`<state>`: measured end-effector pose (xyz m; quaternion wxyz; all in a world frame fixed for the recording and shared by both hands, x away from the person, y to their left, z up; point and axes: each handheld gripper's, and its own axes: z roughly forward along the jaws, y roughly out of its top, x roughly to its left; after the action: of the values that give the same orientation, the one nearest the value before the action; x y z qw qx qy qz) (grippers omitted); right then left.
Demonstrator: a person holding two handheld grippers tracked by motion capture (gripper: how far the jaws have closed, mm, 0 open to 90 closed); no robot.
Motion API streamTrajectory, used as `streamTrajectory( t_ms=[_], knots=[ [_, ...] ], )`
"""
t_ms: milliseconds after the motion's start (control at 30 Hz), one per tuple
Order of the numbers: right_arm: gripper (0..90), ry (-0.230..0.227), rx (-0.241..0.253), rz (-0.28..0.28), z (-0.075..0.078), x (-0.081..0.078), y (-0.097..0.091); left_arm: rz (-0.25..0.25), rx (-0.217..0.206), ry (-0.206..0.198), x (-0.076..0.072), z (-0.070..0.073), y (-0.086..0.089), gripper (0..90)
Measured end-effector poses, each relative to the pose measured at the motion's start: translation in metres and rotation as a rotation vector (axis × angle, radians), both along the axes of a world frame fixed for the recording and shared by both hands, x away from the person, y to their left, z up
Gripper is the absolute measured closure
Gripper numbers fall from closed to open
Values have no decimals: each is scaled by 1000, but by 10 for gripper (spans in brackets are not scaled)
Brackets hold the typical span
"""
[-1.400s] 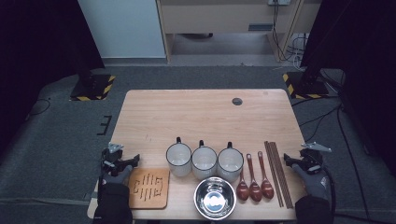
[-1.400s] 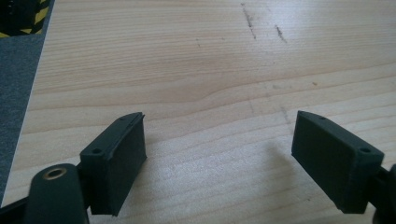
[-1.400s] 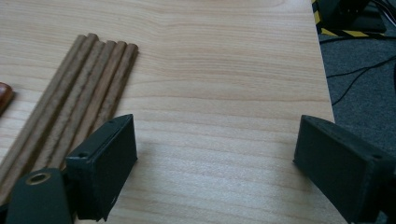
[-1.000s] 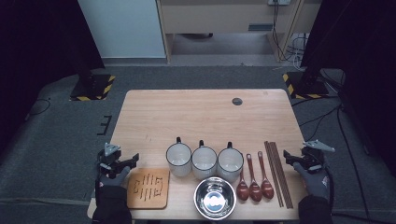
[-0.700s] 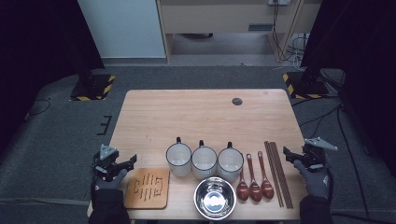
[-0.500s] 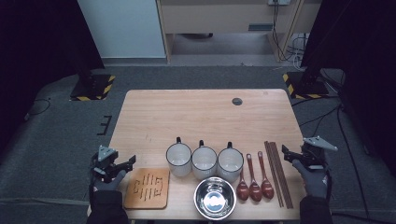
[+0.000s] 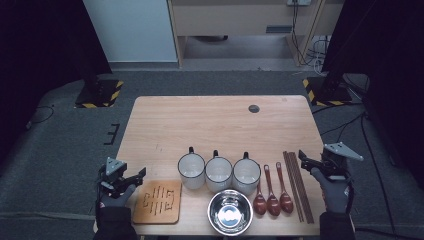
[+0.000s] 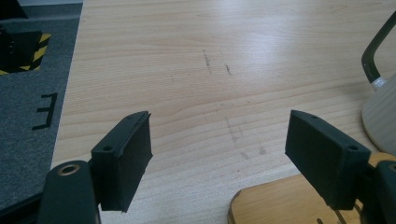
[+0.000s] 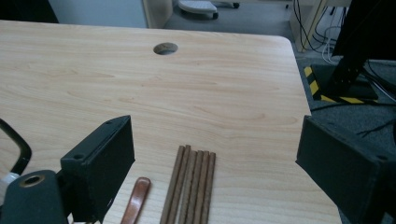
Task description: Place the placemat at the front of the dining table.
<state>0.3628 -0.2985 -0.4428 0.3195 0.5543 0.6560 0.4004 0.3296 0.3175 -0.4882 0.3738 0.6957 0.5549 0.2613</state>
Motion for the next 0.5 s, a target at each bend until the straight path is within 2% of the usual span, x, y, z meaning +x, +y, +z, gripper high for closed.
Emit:
streamTrajectory(
  t_ms=[500],
  knots=[
    [101, -48, -28, 52, 24, -6, 39, -13, -6, -21, -7, 4, -5, 209]
  ],
)
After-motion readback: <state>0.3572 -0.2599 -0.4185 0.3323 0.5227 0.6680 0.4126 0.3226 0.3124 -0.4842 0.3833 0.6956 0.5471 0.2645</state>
